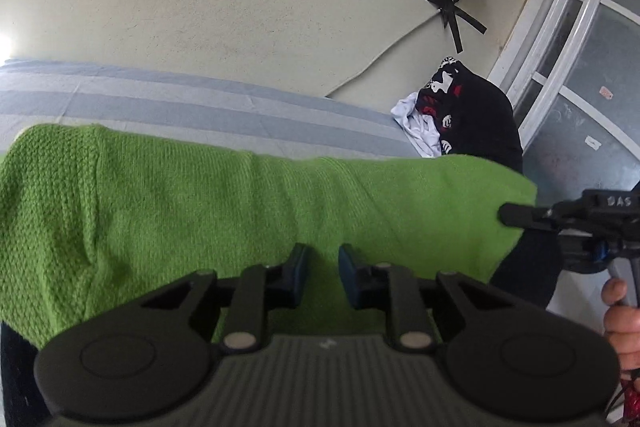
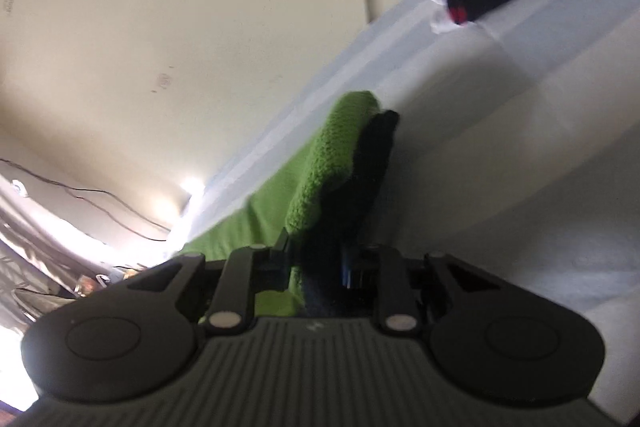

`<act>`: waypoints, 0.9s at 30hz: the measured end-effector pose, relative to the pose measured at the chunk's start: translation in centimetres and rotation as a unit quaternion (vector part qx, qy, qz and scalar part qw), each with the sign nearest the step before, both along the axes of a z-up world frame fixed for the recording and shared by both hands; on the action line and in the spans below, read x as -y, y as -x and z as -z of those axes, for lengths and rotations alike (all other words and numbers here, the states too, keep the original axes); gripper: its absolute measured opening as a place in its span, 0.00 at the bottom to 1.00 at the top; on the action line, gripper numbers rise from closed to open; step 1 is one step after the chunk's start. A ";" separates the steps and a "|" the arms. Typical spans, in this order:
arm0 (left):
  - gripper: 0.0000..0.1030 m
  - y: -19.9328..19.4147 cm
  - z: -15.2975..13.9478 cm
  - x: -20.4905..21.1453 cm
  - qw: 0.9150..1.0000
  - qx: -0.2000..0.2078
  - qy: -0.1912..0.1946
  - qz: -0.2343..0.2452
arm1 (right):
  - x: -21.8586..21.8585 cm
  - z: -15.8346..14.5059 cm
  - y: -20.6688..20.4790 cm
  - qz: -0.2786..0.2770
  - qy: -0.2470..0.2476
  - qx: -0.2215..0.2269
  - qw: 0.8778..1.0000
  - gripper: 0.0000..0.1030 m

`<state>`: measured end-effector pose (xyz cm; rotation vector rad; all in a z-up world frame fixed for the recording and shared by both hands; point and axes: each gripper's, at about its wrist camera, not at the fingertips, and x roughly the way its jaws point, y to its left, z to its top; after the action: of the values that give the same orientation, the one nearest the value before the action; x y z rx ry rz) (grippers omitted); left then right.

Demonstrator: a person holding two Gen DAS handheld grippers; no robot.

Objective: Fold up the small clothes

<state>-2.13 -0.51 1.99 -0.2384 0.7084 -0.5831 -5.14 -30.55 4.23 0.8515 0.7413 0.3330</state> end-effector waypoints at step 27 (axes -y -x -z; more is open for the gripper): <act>0.87 4.5 -2.8 -14.6 0.975 0.079 0.069 -0.194 | -22.8 -7.2 -2.8 -0.280 0.206 0.211 0.914 0.58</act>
<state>-6.62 14.13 4.83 -0.4426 0.4502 -0.2734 -2.31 -7.72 11.44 0.1349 0.6039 0.8136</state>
